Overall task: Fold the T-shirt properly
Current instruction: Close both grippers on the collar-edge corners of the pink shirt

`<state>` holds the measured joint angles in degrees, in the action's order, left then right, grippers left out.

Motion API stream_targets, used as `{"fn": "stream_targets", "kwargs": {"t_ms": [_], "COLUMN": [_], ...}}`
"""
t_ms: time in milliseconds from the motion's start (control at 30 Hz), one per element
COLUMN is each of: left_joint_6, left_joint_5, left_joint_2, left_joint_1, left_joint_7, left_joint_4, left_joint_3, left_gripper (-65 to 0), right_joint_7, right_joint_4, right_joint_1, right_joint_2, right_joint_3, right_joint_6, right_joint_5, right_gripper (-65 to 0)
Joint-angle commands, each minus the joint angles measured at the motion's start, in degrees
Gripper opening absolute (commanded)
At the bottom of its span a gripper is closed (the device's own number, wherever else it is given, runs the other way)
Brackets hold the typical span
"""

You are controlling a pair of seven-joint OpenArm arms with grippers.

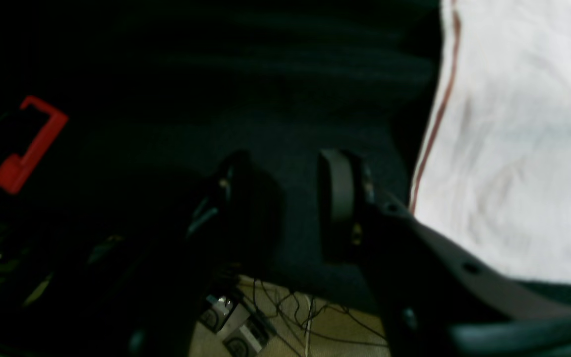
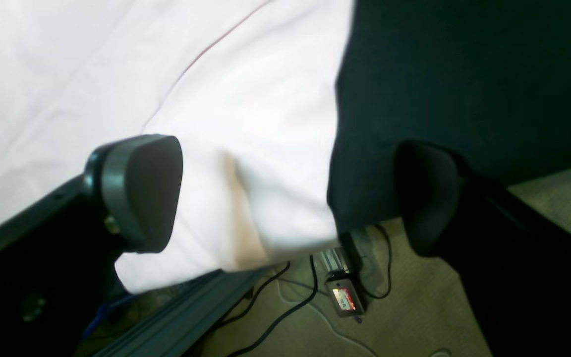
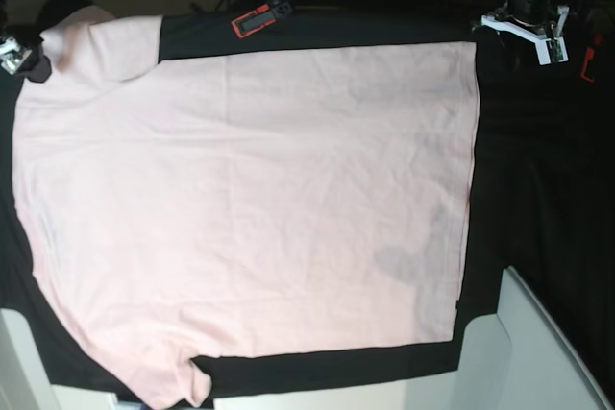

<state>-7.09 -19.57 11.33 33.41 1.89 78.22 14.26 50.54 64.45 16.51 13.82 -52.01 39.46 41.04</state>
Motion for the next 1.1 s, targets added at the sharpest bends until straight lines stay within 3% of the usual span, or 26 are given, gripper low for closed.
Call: {"fn": "stream_targets", "kwargs": {"t_ms": [0, 100, 300, 800, 867, 1000, 1067], "left_joint_6": [0.4, 0.4, 0.4, 0.4, 0.4, 0.0, 0.0], "left_joint_5": [-0.2, -0.2, -0.2, -0.7, -0.7, -0.8, -1.3], "left_joint_2": [0.8, 0.8, 0.7, 0.7, 0.5, 0.4, 0.6], "left_joint_1": [0.5, 0.5, 0.5, 0.4, -0.2, -0.5, -0.6], "left_joint_7": [-1.3, -1.3, -1.3, -1.2, -1.2, -0.7, 1.1], "left_joint_4": [0.7, 0.7, 0.7, 0.7, 0.8, 0.8, 0.8], "left_joint_3": [0.4, 0.4, 0.4, 0.4, 0.3, -0.8, -2.3], "left_gripper": [-42.5, -42.5, -42.5, -42.5, -40.5, -28.7, -28.4], "right_joint_7": [-0.6, -0.1, -0.5, -0.2, -0.2, 0.0, 0.3], "right_joint_4": [0.2, 0.0, 0.0, 0.0, 0.0, 0.0, 0.0], "right_joint_1": [0.1, 0.0, 0.0, 1.5, 1.5, 1.3, 1.2], "right_joint_2": [1.3, 1.0, -0.3, -2.7, -2.7, -2.8, -2.8], "right_joint_3": [-0.3, -0.3, 5.0, 6.1, 6.1, 6.3, 6.3], "right_joint_6": [0.5, 0.5, 0.5, 0.5, 0.5, 0.5, 0.5], "right_joint_5": [1.0, 1.1, 1.1, 1.2, 1.2, 1.2, 1.1], "right_gripper": [-1.0, -2.6, -18.9, -21.9, -30.6, -63.5, -64.1]}}
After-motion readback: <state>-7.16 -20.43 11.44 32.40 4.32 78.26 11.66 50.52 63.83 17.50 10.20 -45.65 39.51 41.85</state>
